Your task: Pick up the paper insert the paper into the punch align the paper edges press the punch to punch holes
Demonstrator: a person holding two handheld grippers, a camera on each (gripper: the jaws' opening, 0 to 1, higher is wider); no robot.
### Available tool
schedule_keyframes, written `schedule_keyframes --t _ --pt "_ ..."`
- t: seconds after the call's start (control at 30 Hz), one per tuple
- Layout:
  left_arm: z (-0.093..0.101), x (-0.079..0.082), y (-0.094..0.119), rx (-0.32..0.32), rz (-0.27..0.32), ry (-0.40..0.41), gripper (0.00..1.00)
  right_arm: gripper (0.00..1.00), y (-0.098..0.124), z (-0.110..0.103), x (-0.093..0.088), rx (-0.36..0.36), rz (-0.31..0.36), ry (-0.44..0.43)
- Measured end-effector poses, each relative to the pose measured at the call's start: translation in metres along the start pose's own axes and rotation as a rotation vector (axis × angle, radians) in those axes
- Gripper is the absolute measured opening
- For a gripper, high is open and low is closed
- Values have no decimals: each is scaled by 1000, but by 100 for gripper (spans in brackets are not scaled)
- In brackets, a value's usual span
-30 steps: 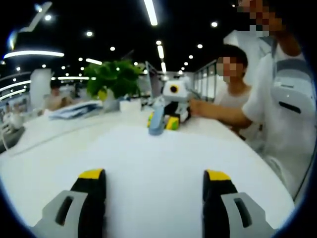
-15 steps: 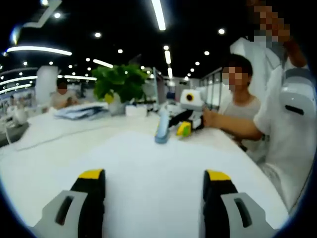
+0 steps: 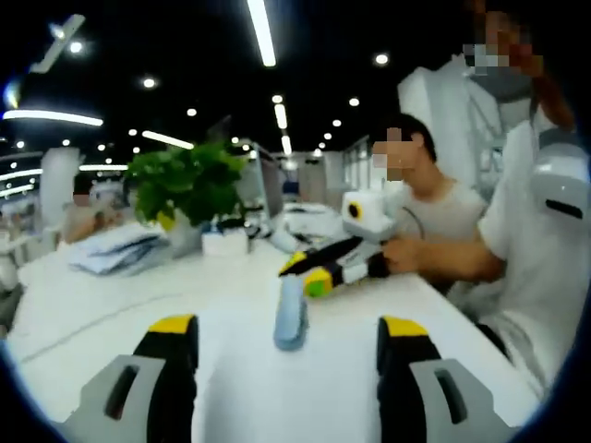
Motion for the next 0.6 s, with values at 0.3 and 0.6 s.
schedule_keyframes --t 0.3,0.6 --pt "-9 -29 -51 -104 -33 14 74 31 -8 -7 -1 -70 -39 20" --pt "3 -34 -50 -116 10 54 71 31 -10 -3 -4 -78 -54 23"
Point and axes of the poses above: the point that each gripper's makers call its tool centre point, and the gripper's own axes: y roughly backward along the fingers, z roughly to its right, x roughly out of its top, the point moved 9 cm from there along y, roughly backward along the fingers, and after that the axes turned 15 degrees about z, right-handed, at the moved point
